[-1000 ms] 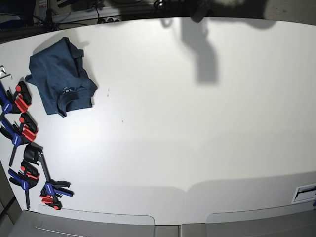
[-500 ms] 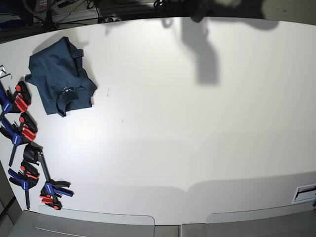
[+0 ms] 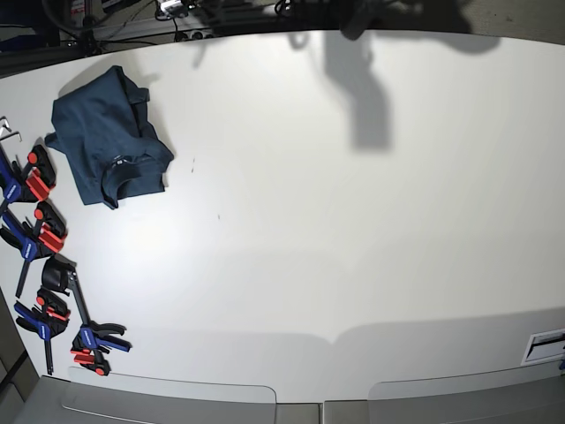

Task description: Fold the T-shirt properly

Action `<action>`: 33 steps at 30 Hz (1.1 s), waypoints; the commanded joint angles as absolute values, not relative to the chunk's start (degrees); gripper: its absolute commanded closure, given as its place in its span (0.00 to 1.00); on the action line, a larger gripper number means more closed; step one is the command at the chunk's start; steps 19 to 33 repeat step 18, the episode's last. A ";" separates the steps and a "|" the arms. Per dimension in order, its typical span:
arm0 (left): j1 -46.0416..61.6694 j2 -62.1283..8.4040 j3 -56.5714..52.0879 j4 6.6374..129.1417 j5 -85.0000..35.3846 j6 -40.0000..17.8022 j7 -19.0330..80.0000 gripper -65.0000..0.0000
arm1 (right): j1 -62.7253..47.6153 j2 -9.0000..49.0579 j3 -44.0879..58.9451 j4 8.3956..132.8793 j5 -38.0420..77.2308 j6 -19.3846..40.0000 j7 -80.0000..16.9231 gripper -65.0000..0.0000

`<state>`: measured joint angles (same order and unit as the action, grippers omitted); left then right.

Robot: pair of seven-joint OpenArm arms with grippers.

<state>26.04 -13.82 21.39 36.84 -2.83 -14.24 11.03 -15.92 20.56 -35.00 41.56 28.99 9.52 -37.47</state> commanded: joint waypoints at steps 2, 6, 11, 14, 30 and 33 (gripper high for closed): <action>26.68 -14.00 21.43 37.10 -8.88 -7.51 10.57 0.98 | -16.03 20.47 -34.85 41.71 31.03 5.43 -36.62 1.00; 26.68 -13.98 21.43 37.10 -17.65 1.06 9.34 0.98 | -16.03 20.47 -34.85 41.74 32.12 1.13 -34.37 1.00; 26.68 -13.96 21.43 37.10 -22.04 2.15 5.06 0.98 | -16.03 20.45 -34.85 41.74 32.14 0.97 -34.24 1.00; 26.65 -13.82 21.43 37.10 -22.83 2.15 4.19 0.98 | -16.03 20.45 -34.85 41.74 32.12 0.97 -33.10 1.00; 26.65 -13.13 21.43 37.10 -22.81 1.91 4.12 0.98 | -16.05 20.45 -34.85 41.74 32.05 0.99 -32.95 1.00; 26.65 -13.13 21.43 37.10 -22.81 1.91 4.12 0.98 | -16.05 20.45 -34.85 41.74 32.05 0.99 -32.95 1.00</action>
